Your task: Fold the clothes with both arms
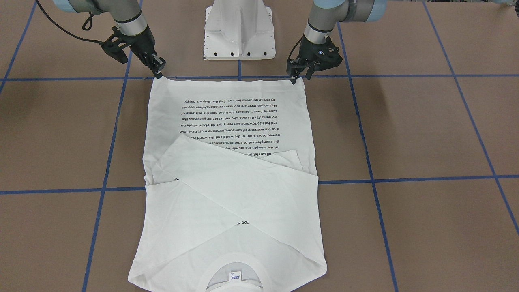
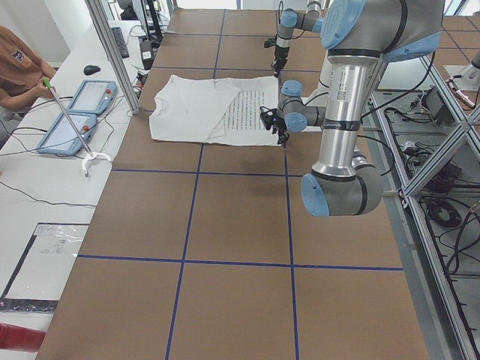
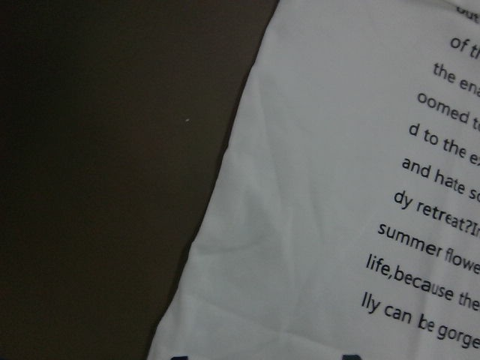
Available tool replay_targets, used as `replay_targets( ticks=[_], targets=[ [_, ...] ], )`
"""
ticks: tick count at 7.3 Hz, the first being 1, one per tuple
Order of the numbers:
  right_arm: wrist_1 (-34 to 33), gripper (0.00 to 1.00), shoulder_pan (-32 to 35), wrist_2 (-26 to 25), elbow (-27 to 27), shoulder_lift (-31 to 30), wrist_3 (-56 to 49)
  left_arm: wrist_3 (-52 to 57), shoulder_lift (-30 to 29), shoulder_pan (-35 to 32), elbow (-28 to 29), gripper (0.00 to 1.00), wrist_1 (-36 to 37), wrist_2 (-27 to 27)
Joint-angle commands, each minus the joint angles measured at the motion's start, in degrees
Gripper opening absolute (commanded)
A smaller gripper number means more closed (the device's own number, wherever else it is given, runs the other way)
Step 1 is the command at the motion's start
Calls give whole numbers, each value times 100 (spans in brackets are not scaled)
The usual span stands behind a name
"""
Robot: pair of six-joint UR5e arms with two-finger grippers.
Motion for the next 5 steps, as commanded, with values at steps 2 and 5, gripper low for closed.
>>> replay_targets(
  ticks=[2,5],
  targets=[
    [0,0,6,0,0,-4,0,-20,35,143,78,51,2,-2],
    [0,0,23,0,9,-4,0,-29,44,134,52,0,2,-19]
  ],
)
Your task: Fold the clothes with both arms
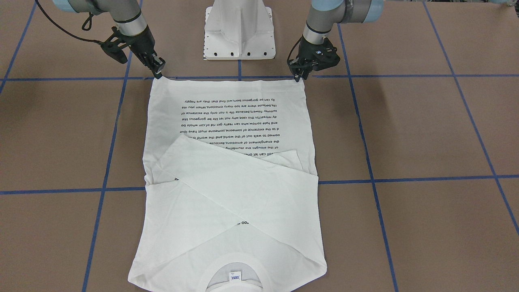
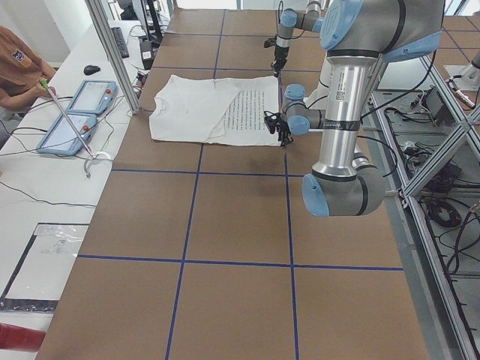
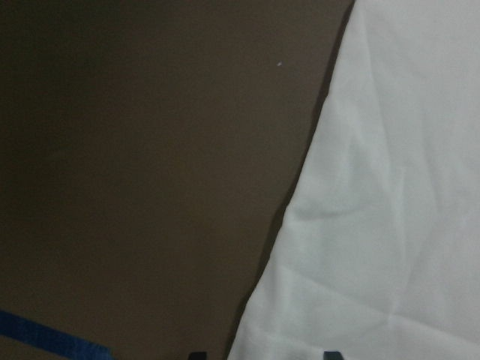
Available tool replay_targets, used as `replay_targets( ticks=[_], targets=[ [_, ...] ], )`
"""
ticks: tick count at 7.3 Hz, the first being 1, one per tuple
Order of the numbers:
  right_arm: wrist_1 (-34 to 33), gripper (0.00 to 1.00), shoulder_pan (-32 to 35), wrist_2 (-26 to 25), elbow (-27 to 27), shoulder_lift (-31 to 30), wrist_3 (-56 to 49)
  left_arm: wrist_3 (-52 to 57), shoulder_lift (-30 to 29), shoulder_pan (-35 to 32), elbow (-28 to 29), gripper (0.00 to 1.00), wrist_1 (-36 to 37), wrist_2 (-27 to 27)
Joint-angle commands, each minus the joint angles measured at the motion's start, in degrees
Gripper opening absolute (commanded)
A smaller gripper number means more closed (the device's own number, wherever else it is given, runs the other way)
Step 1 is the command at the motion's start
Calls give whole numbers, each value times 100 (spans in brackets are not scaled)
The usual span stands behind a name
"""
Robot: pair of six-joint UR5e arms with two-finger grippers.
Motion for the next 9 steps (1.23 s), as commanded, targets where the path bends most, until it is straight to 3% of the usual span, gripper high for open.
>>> replay_targets(
  ticks=[1,2,5,9],
  targets=[
    [0,0,9,0,3,0,0,-1,2,4,-14,0,0,-8],
    [0,0,9,0,3,9,0,-1,11,4,-40,0,0,-25],
    [0,0,-271,-27,396,-70,17,-10,607,204,-847,0,0,-52],
    [0,0,-983,-79,942,-464,61,-475,661,759,-1410,0,17,-52]
  ],
)
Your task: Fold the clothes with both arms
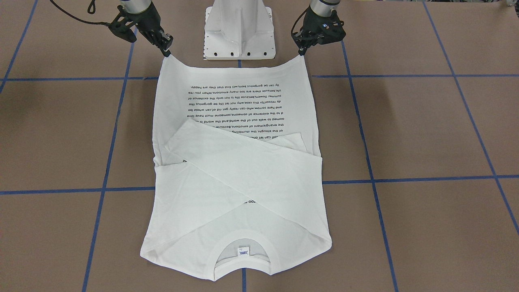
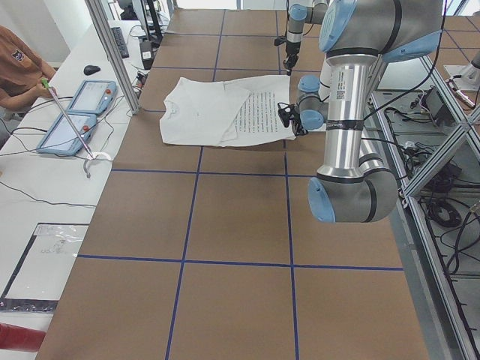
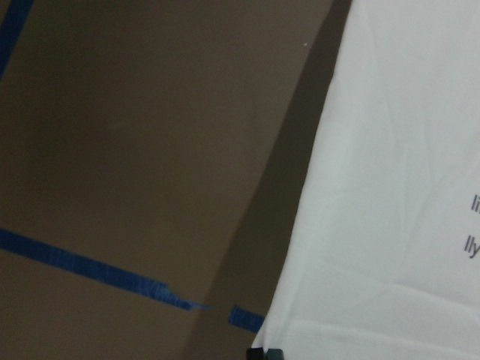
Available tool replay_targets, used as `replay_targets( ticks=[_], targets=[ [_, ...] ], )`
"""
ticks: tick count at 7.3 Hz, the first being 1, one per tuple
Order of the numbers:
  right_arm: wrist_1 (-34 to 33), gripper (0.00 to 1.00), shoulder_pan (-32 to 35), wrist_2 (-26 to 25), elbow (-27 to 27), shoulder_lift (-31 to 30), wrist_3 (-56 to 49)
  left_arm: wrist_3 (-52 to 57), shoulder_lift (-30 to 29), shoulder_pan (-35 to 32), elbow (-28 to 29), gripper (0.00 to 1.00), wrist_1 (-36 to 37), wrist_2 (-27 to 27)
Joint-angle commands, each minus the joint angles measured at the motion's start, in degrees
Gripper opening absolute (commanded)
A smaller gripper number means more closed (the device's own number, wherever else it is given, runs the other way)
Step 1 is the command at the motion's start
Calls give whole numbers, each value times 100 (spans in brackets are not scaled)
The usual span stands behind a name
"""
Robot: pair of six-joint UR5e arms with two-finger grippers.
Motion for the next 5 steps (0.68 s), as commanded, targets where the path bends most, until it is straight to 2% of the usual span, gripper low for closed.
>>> replay_targets(
  ticks=[1,2,3,5],
  targets=[
    [0,0,-268,-12,385,-347,14,-165,18,169,-339,0,47,-6],
    [0,0,-260,-21,517,-410,14,-166,70,160,-463,0,48,-6],
    [0,0,36,-64,527,-358,5,-122,106,82,-725,0,48,-93],
    [0,0,1018,66,536,-288,-47,227,-51,-469,-929,0,65,-164]
  ],
)
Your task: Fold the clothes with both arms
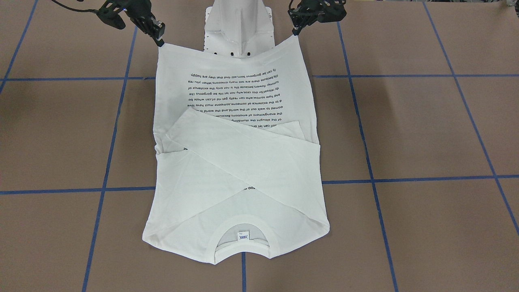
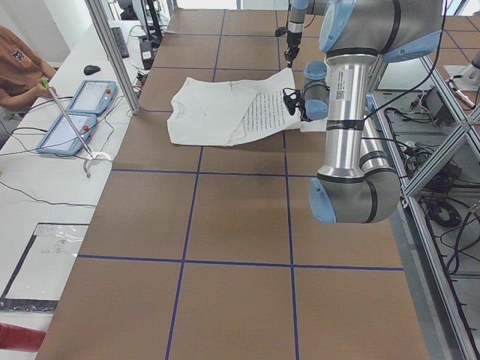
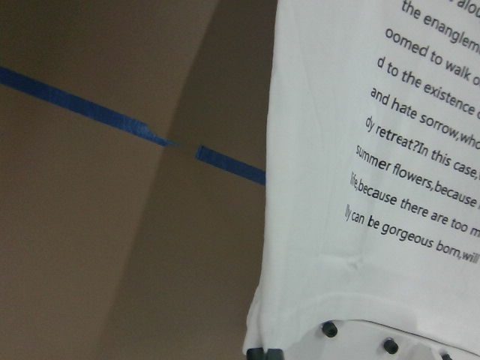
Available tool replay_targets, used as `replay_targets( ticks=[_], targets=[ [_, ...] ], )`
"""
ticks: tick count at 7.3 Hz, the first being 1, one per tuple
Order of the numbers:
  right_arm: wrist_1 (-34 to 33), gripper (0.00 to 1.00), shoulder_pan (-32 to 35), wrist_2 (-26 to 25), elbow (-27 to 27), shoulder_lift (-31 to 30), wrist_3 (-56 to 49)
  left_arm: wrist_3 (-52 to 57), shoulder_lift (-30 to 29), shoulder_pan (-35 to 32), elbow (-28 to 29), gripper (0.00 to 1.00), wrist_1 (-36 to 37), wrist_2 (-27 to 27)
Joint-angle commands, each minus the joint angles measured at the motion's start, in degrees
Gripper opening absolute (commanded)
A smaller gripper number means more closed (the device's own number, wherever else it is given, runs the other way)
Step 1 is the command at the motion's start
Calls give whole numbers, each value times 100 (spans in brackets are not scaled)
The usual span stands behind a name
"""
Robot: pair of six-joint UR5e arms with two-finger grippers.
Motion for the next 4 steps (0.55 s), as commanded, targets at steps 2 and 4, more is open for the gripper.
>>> replay_targets(
  ticks=[2,4],
  targets=[
    [-732,0,1103,363,-79,626,-456,1021,-499,-969,-74,0,15,-28],
    [-2514,0,1630,354,-507,2311,-1369,1611,-763,-1603,362,0,-2,-28]
  ],
)
